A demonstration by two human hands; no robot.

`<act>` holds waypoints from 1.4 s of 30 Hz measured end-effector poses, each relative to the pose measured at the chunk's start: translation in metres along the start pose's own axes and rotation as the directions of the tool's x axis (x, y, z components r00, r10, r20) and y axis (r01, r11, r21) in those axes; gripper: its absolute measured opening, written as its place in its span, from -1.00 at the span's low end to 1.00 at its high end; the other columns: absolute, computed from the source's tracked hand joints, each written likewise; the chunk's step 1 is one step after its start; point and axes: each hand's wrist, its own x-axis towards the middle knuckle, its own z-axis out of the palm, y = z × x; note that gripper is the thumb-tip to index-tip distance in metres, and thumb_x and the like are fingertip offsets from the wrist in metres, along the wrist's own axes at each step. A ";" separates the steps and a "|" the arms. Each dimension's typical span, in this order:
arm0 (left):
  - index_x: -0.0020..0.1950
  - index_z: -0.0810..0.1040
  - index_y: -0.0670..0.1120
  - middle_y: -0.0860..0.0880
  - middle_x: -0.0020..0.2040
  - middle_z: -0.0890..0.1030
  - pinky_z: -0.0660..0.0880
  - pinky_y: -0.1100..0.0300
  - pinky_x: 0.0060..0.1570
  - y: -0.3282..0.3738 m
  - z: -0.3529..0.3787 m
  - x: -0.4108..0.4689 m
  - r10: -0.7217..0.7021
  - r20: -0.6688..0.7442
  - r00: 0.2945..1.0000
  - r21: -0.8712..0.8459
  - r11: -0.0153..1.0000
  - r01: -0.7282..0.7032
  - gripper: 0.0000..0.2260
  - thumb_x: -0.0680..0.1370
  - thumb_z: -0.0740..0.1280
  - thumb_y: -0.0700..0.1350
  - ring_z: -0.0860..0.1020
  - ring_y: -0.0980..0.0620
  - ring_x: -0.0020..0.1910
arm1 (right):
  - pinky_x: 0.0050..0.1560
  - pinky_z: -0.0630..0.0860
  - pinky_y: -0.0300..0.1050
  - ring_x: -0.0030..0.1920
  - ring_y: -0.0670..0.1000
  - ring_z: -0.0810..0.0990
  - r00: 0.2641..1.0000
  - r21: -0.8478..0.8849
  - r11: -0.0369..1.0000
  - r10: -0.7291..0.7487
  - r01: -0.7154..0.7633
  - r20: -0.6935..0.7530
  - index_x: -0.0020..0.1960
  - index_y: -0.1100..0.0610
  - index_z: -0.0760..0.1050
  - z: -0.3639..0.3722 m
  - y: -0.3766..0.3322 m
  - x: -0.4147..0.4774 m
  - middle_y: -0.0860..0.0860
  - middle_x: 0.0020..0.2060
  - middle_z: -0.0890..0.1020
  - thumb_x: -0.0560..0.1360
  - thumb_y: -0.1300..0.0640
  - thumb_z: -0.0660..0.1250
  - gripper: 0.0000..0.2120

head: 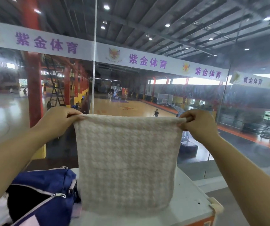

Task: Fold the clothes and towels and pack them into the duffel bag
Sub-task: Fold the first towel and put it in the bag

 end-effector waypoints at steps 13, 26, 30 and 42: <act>0.03 0.65 -0.04 -0.03 -0.01 0.63 0.33 0.13 -0.02 0.024 -0.023 -0.030 -0.010 -0.063 0.998 -0.026 1.000 0.008 -0.83 0.55 0.29 -0.05 0.48 0.05 -0.06 | -0.21 0.60 -0.14 -0.30 0.02 0.58 0.984 -0.002 0.999 0.037 -0.037 0.174 -0.13 0.20 0.68 -0.031 -0.018 -0.033 -0.11 -0.41 0.59 0.32 0.42 0.37 -0.78; -0.30 0.63 0.18 0.06 -0.35 0.62 0.46 0.11 -0.24 0.030 -0.035 -0.055 -0.141 -0.138 0.980 -0.500 0.864 0.054 -0.80 0.51 0.35 -0.03 0.46 -0.02 -0.36 | -0.11 0.50 -0.14 -0.20 -0.01 0.54 0.988 0.363 0.928 -0.035 0.088 -0.148 -0.19 -0.06 0.58 -0.060 -0.008 -0.050 0.01 -0.19 0.61 0.43 0.11 0.44 -0.91; -0.26 0.63 0.12 0.05 -0.29 0.62 0.50 0.13 -0.16 0.029 -0.026 -0.045 -0.162 -0.126 0.979 -0.544 0.836 0.069 -0.85 0.50 0.37 -0.04 0.52 0.03 -0.29 | -0.27 0.45 -0.37 -0.37 -0.21 0.51 0.988 0.292 0.950 -0.075 0.111 -0.133 -0.12 0.04 0.62 -0.041 -0.002 -0.042 -0.12 -0.32 0.60 0.48 0.10 0.38 -0.95; -0.25 0.56 0.12 0.11 -0.26 0.58 0.41 0.12 -0.22 -0.058 0.095 -0.019 -0.276 0.198 0.940 0.035 0.961 0.275 -0.86 0.51 0.33 0.05 0.50 0.10 -0.25 | -0.18 0.54 -0.09 -0.27 0.08 0.61 0.955 -0.181 0.977 0.154 -0.110 0.254 -0.13 0.05 0.61 0.110 0.079 -0.001 0.07 -0.26 0.65 0.51 0.00 0.30 -0.83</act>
